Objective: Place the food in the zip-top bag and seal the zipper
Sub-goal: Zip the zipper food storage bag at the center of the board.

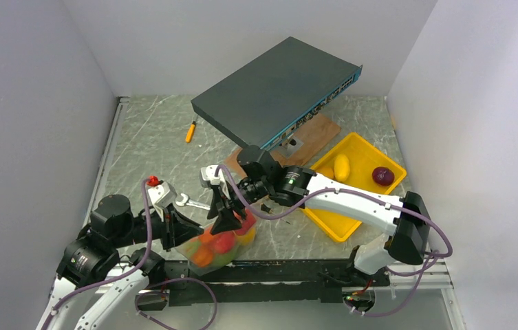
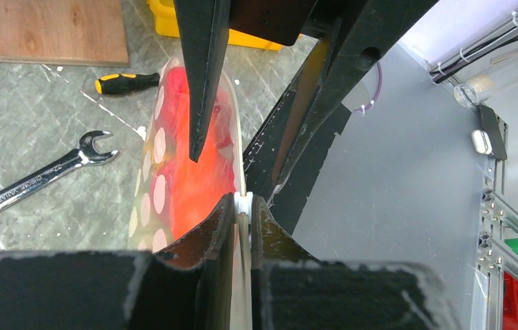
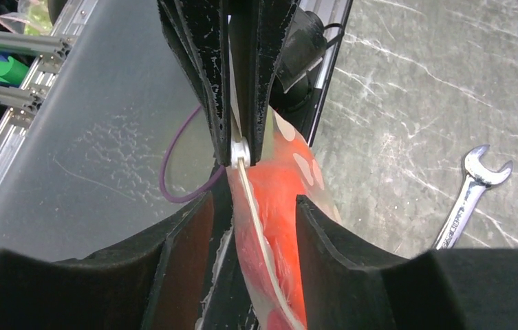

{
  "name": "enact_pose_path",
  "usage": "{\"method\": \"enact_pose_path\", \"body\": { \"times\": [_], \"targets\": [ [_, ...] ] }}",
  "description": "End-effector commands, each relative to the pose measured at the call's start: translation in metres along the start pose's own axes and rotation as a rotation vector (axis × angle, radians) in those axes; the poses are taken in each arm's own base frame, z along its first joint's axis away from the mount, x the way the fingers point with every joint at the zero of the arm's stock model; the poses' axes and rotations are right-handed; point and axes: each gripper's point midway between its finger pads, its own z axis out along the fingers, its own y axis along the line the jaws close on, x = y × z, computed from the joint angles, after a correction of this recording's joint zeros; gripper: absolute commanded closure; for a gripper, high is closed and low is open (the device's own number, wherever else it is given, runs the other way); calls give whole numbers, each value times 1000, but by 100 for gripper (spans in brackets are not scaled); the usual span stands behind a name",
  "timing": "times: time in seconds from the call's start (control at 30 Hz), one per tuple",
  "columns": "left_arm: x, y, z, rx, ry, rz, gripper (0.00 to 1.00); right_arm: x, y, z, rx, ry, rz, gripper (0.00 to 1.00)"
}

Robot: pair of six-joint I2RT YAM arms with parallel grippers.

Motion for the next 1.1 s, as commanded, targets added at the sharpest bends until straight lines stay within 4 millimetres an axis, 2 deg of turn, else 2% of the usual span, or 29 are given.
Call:
{"method": "enact_pose_path", "body": {
  "times": [0.0, 0.07, 0.13, 0.17, 0.23, 0.33, 0.5, 0.63, 0.8, 0.87, 0.93, 1.0, 1.07],
  "targets": [
    [-14, -10, -1, 52, -44, 50, 100, -21, 0, -2, -10, -47, -64, 56],
    [-16, -10, -2, 43, -50, 51, 100, -23, -4, -1, 7, -59, -61, 69],
    [-18, -7, -2, 16, -52, 41, 100, -24, -8, -3, 38, -62, -50, 95],
    [-17, -5, -3, 2, -45, 31, 100, -22, -10, -4, 59, -62, -43, 100],
    [-17, 0, -4, -35, -40, 15, 100, -20, -23, -11, 164, -69, -31, 100],
    [-14, 7, -4, -79, -29, -11, 100, -15, -49, -37, 376, -122, 21, 100],
    [-13, 15, -9, -141, -65, -53, 98, -5, -58, -75, 569, -205, 81, 100],
    [-24, 12, -13, -150, -98, -36, 92, -9, -49, -85, 596, -287, 115, 100],
    [-32, 18, -11, -185, -107, -77, 83, -5, -39, -79, 603, -280, 121, 100],
    [-35, 19, -14, -212, -117, -94, 69, -7, -40, -79, 623, -281, 129, 100],
    [-41, 18, -25, -251, -127, -87, 47, -8, -39, -78, 626, -274, 140, 100],
    [-52, 15, -39, -297, -150, -67, 32, -13, -36, -78, 621, -270, 155, 100],
    [-64, 19, -57, -386, -186, -52, 8, -13, -32, -74, 603, -269, 173, 100]
  ]
}}
